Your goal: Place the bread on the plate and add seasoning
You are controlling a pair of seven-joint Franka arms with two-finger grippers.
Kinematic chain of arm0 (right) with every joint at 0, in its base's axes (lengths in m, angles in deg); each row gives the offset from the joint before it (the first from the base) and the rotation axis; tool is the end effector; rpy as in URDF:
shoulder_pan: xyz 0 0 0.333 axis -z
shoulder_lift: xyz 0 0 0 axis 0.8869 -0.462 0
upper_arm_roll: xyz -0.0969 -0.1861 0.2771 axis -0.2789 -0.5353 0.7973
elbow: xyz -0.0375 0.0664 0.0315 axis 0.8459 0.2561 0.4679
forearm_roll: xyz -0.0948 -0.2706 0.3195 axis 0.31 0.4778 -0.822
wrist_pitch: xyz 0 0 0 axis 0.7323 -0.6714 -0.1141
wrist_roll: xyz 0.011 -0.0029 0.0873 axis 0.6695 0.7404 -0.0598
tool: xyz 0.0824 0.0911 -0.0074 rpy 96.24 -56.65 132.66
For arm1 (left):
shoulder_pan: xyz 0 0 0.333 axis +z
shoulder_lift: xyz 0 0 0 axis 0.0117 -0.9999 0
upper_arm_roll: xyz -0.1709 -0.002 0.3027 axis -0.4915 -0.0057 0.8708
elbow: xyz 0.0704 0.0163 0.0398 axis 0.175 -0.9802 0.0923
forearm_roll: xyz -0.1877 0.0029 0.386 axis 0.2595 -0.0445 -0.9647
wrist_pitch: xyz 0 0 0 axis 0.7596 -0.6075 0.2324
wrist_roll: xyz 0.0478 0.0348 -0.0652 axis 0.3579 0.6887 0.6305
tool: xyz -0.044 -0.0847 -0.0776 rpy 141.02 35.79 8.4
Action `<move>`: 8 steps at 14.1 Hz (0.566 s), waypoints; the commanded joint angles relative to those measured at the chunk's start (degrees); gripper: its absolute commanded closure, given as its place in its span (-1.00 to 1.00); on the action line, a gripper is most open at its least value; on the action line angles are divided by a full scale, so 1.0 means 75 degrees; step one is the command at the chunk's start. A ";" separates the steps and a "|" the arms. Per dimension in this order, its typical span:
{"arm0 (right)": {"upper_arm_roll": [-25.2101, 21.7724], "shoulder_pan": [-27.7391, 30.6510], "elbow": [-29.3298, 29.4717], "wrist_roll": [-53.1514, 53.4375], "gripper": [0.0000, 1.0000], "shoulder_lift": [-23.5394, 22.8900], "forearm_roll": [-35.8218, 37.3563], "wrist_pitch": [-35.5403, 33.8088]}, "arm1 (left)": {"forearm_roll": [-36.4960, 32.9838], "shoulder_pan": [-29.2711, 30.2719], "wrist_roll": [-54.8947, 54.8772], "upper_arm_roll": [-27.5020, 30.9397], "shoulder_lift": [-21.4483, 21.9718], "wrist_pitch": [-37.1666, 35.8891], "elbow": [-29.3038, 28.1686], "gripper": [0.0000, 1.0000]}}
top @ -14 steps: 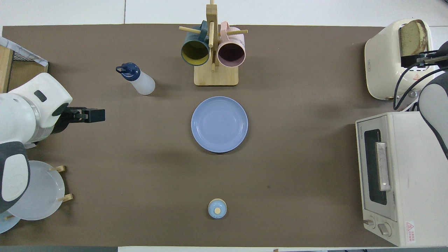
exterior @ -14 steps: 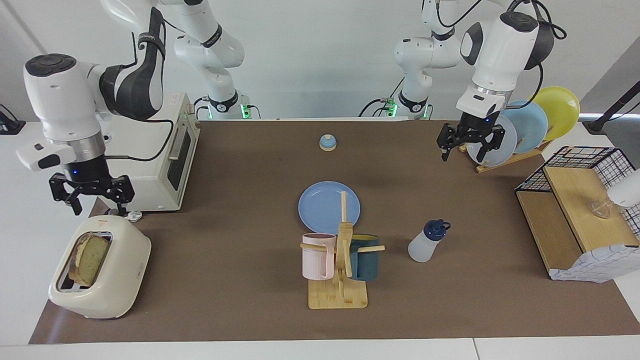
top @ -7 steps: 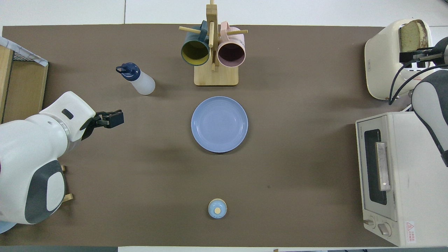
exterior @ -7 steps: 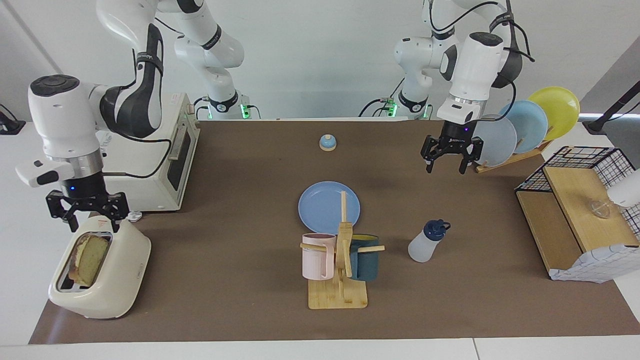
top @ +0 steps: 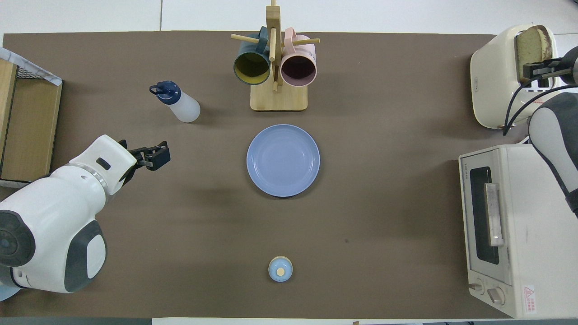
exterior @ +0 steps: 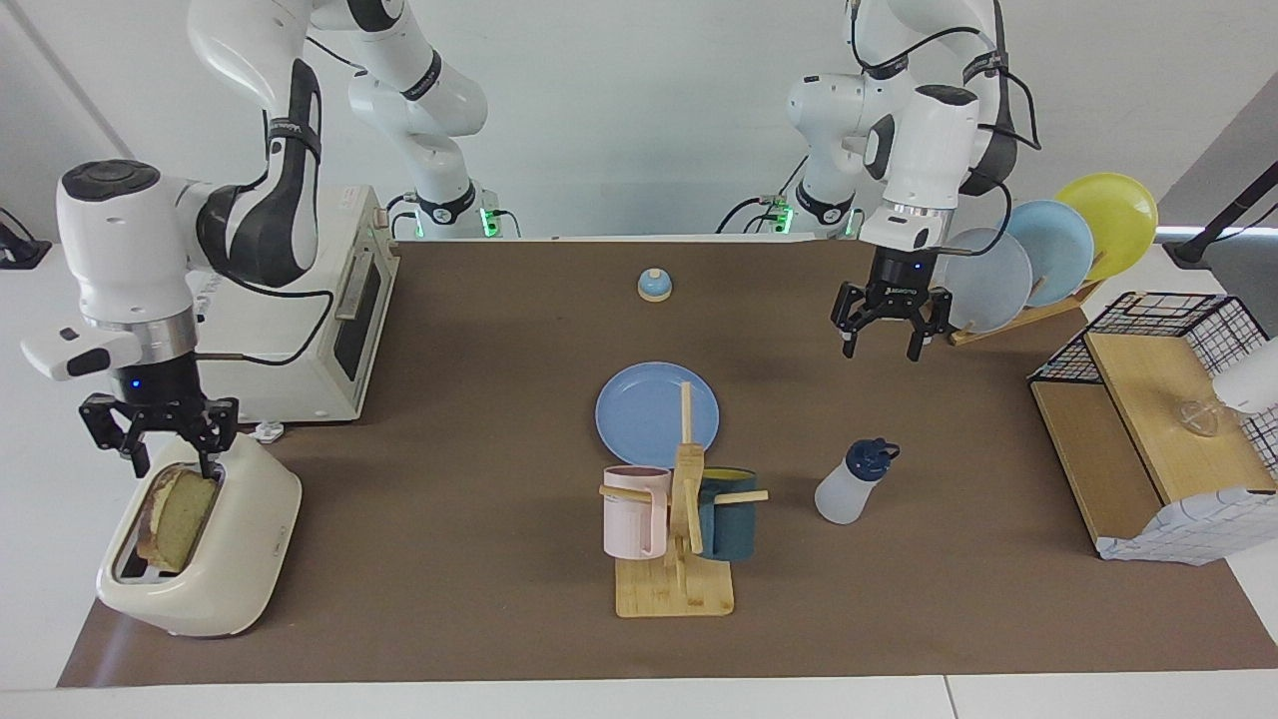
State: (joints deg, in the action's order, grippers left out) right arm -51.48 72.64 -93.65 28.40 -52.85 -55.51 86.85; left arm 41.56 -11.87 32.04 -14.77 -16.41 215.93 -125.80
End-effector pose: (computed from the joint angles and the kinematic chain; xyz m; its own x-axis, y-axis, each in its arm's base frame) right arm 0.7127 -0.1383 0.4817 0.9097 0.1722 0.3779 0.0732 -0.9622 0.2623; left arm 0.5077 -0.1380 0.4408 0.8501 -0.0840 0.5199 -0.1360 -0.9887 0.0626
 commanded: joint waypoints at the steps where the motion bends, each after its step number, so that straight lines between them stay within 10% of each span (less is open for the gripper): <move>1: 0.0066 0.0029 0.0048 -0.0231 0.48 -0.0025 0.0183 0.0081 | 0.0016 -0.0170 0.0034 0.0045 -0.0283 0.0848 -0.0196 -1.00; 4: 0.0066 0.0029 0.0106 -0.0769 1.00 -0.0037 0.0184 0.0034 | 0.0028 -0.0276 0.0010 0.0033 -0.0788 0.1880 -0.0431 -1.00; 8: 0.0066 0.0017 0.0445 -0.1157 1.00 -0.0048 0.0195 -0.0199 | 0.0040 -0.0276 0.0010 0.0033 -0.1722 0.3575 -0.0642 -1.00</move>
State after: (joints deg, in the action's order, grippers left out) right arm -51.27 72.55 -92.66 21.45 -52.85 -55.20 86.85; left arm 41.56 -13.37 32.04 -14.84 -25.48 234.82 -129.25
